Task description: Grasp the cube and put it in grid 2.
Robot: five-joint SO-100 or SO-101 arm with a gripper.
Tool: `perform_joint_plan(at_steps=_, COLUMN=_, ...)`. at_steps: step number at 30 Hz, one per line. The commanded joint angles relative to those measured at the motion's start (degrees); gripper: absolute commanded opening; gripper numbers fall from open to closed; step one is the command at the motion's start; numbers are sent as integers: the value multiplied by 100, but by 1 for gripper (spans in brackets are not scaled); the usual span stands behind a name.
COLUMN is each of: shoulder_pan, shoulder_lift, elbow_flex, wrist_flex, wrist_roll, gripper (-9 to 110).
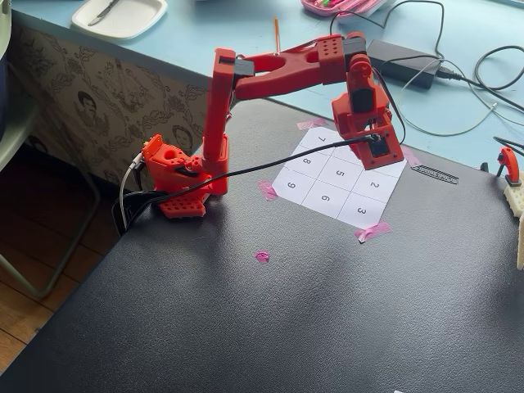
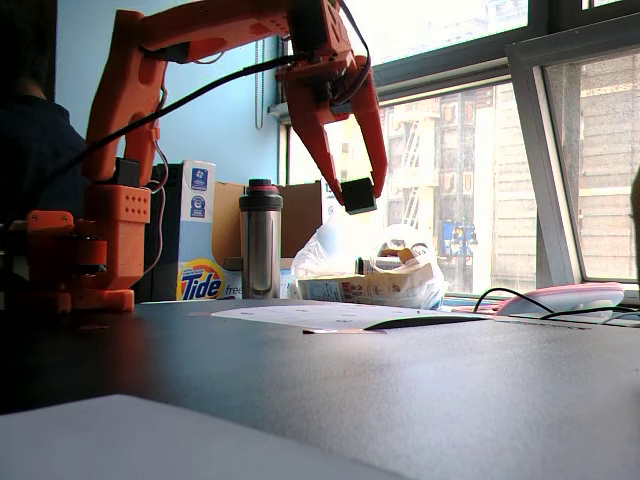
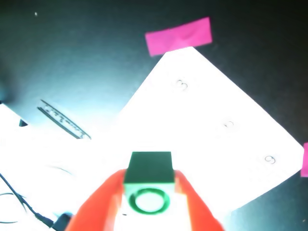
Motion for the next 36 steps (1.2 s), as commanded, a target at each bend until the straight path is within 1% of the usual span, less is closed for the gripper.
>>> perform_joint_plan(at_steps=1, shoulder_pan=-158, shoulder_lift=-229, elbow_flex=-316, wrist_flex=-281, wrist_roll=79, gripper=0)
perform_joint_plan(at_steps=12, shoulder_pan=-571, shoulder_lift=-1037, elbow_flex=-299, wrist_flex=-853, wrist_roll=308, gripper=0)
perform_joint_plan(at_steps=20, shoulder_pan=-475, shoulder_lift=-1336, elbow_flex=97, wrist_flex=-1371, wrist_roll=387, gripper=0)
perform_joint_plan(at_steps=36, shoulder_pan=-220, shoulder_lift=-1749, elbow_flex=431, wrist_flex=-1960, wrist_roll=387, gripper=0)
